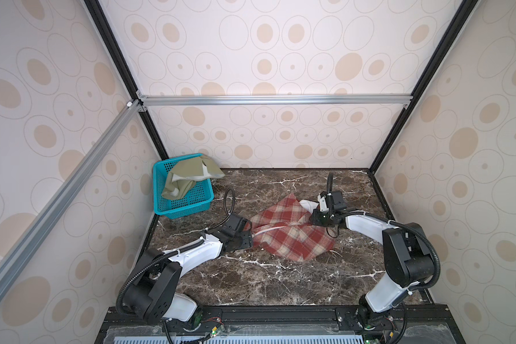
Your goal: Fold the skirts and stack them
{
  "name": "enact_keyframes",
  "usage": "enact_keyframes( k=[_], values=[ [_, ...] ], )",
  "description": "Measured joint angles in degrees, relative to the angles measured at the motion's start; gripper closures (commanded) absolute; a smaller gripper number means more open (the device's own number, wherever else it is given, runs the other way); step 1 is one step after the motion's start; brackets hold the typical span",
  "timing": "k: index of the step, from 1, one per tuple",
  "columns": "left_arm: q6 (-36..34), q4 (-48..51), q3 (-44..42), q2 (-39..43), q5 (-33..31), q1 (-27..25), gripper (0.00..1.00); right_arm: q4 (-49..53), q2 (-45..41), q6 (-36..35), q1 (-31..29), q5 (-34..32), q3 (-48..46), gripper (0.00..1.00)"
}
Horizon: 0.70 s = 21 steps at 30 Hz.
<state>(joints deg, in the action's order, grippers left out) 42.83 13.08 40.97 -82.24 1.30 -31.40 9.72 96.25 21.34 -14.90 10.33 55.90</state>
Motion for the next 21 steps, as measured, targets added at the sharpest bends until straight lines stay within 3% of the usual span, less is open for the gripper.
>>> enact_keyframes(
  k=[3,4,15,21],
  values=[
    [-0.3,-0.6,0.0,-0.4,0.0,0.0,0.96,0.2,-0.7,-0.1,-0.1,0.4,0.2,1.00],
    [-0.4,-0.6,0.0,-0.4,-0.1,0.0,1.00,0.3,-1.2,-0.2,-0.1,0.4,0.2,1.00],
    [-3.3,2.6,3.5,2.2,-5.6,0.1,1.00,6.1,-11.8,-0.4,-0.3,4.2,11.8,1.00],
    [-6.3,3.2,10.6,4.1,-9.5,0.7,1.00,7.6,-10.9,-0.3,-0.5,7.0,23.1,1.00]
  ],
)
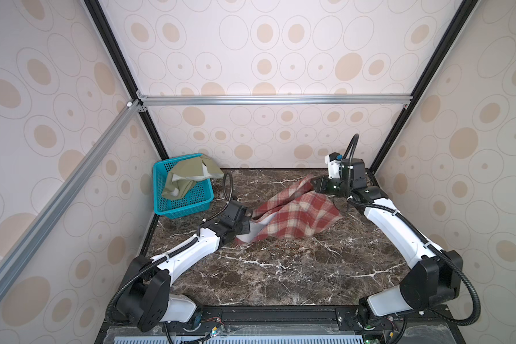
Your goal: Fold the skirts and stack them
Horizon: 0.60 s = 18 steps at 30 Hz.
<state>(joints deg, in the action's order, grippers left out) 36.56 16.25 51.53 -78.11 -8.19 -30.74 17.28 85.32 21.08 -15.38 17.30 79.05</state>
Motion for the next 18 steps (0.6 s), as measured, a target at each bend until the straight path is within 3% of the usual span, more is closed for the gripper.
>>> enact_keyframes(
  k=[3,4,5,7,9,11,18],
  values=[
    [-1.0,-0.5,2.5,0.6,-0.9,0.5,1.00,-0.2,3.8,0.6,0.0,1.4,5.2,1.00],
    [-1.3,-0.7,3.1,0.6,-1.0,0.6,1.00,-0.7,5.2,0.8,0.0,1.9,6.0,0.94],
    [-1.5,-0.9,3.4,0.6,-1.0,0.7,1.00,-1.0,6.5,1.2,0.0,2.3,6.0,0.74],
    [-1.6,-0.7,3.2,0.6,-0.8,0.7,1.00,-1.5,8.4,1.8,0.0,2.6,4.0,0.55],
    [-1.7,-0.9,1.8,1.0,-0.2,0.8,0.32,-2.0,9.2,2.3,0.0,2.9,-0.5,0.36],
    [-1.5,-0.7,-1.0,2.0,0.9,0.8,0.23,-2.5,9.0,2.4,0.0,2.8,-6.1,0.25],
    [-0.6,2.7,-6.5,3.5,2.7,0.8,0.12,-1.0,5.0,3.1,-0.2,-0.1,-21.7,0.23]
  ],
)
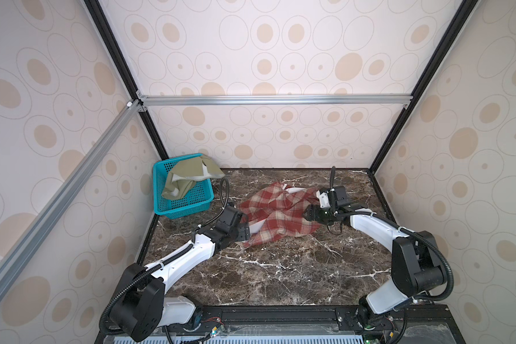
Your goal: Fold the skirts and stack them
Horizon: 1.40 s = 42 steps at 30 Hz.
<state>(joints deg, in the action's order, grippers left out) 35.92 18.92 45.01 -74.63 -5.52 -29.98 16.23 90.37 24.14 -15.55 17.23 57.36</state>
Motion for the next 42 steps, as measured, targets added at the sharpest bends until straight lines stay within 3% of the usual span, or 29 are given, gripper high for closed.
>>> enact_keyframes(
  k=[13,21,26,28,31,33,34,37,38,42],
  values=[
    [0.3,-7.6,3.3,-12.6,3.4,-0.4,0.19,-0.2,0.8,-2.0,-6.6,-8.7,0.8,0.20],
    [0.2,-17.1,12.8,-22.6,7.7,-4.5,0.15,1.0,7.0,-6.3,-6.2,-16.5,11.6,0.18],
    [0.2,-22.0,17.2,-29.2,10.5,-6.2,0.14,0.2,12.1,-6.7,-3.5,-17.0,12.4,0.21],
    [0.2,-23.5,19.3,-31.8,11.5,-6.5,0.16,0.3,13.5,-6.5,-2.4,-16.6,12.3,0.30],
    [0.2,-25.2,22.1,-35.1,12.8,-6.6,0.26,0.5,13.8,-6.5,-1.4,-15.8,11.4,0.62],
    [0.2,-26.0,23.8,-37.1,13.7,-6.6,0.42,0.5,13.8,-6.6,-1.5,-15.0,11.1,0.90],
    [0.2,-26.4,24.3,-37.9,14.3,-6.7,0.56,0.5,13.6,-6.6,-1.6,-14.6,10.7,1.00],
    [0.5,-27.0,24.2,-38.5,15.1,-6.8,0.95,1.1,11.6,-6.7,-1.6,-14.0,9.1,1.00],
    [0.5,-27.0,24.2,-38.5,15.3,-6.8,1.00,1.6,10.2,-6.9,-1.6,-14.0,8.5,1.00],
    [-0.3,-26.0,24.1,-36.5,14.1,-7.0,1.00,2.9,3.8,-7.6,-1.6,-13.6,8.1,1.00]
  ],
)
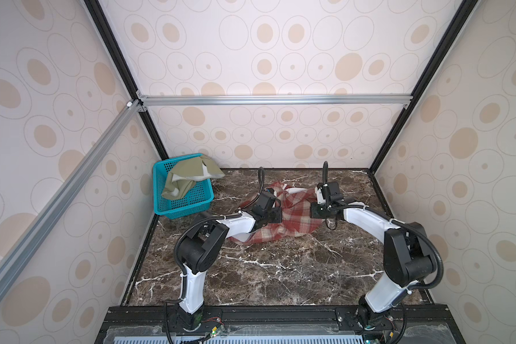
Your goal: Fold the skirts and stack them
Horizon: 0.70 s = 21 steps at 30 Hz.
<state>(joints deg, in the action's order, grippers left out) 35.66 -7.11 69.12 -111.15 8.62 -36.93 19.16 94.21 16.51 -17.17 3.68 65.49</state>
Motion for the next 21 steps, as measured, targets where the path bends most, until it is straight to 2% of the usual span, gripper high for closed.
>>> enact_keyframes(
  k=[4,5,6,7,8,9,16,21],
  values=[
    [-2.1,4.0,0.8,7.0,-3.7,0.0,1.00,0.8,-6.0,-0.8,0.2,0.8,0.9,1.00],
    [-2.8,5.2,1.9,9.1,-4.7,0.0,1.00,1.0,-7.1,-1.0,0.2,0.9,1.5,0.88],
    [-3.5,5.9,2.9,10.8,-5.5,0.0,1.00,1.1,-7.7,-1.2,0.2,1.1,1.9,0.61],
    [-4.4,6.5,4.5,12.8,-6.4,-0.1,1.00,1.0,-8.3,-1.6,0.3,1.3,2.2,0.42],
    [-5.2,6.9,6.1,14.6,-7.2,0.0,1.00,0.8,-8.6,-1.6,0.3,1.5,2.3,0.33],
    [-5.8,7.1,7.5,16.1,-7.7,0.0,1.00,0.7,-8.7,-1.7,0.3,1.7,2.3,0.29],
    [-8.1,8.3,9.9,25.1,-9.4,0.0,1.00,-3.4,-4.3,-0.8,0.4,7.2,-1.2,0.18],
    [-8.4,10.5,7.5,27.8,-10.3,0.0,1.00,-8.2,-3.4,-0.1,0.4,10.6,-5.5,0.16]
  ],
)
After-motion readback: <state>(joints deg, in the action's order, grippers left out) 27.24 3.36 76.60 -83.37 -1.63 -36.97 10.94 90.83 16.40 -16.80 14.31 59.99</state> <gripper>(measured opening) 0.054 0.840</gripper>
